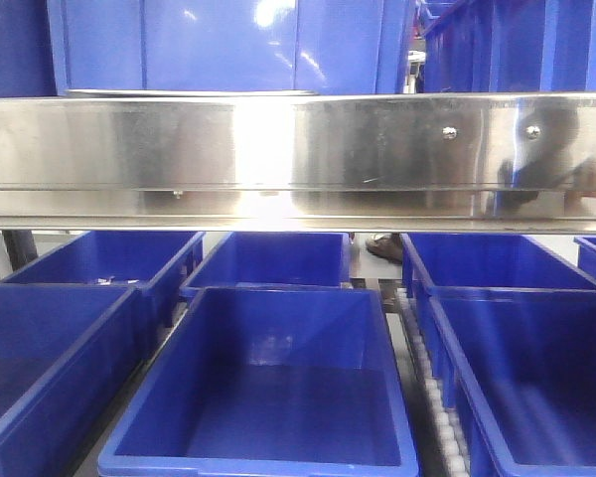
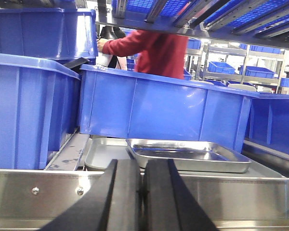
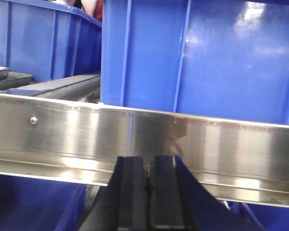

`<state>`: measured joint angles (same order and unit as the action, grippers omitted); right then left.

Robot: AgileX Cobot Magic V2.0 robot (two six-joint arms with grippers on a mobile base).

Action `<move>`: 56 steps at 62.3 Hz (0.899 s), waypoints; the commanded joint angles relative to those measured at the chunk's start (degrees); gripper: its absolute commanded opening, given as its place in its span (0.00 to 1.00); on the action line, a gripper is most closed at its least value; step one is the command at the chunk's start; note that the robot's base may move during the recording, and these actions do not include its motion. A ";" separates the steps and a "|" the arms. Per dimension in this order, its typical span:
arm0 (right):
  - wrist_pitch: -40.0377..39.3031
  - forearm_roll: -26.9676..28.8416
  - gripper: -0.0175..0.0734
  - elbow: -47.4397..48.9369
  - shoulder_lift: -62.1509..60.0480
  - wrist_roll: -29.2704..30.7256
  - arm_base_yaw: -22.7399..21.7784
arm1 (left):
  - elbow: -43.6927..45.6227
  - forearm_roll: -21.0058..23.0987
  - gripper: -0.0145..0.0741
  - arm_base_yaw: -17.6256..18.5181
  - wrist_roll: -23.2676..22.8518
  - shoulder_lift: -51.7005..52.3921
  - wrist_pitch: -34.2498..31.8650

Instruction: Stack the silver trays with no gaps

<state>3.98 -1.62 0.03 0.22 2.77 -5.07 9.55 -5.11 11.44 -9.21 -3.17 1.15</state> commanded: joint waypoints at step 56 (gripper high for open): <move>-0.60 2.99 0.11 -0.03 -0.22 0.56 0.08 | -0.19 0.32 0.17 0.22 0.01 0.14 -0.82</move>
<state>3.98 1.10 0.03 0.22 2.99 -5.07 9.55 -5.11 11.44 -9.21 -3.17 1.15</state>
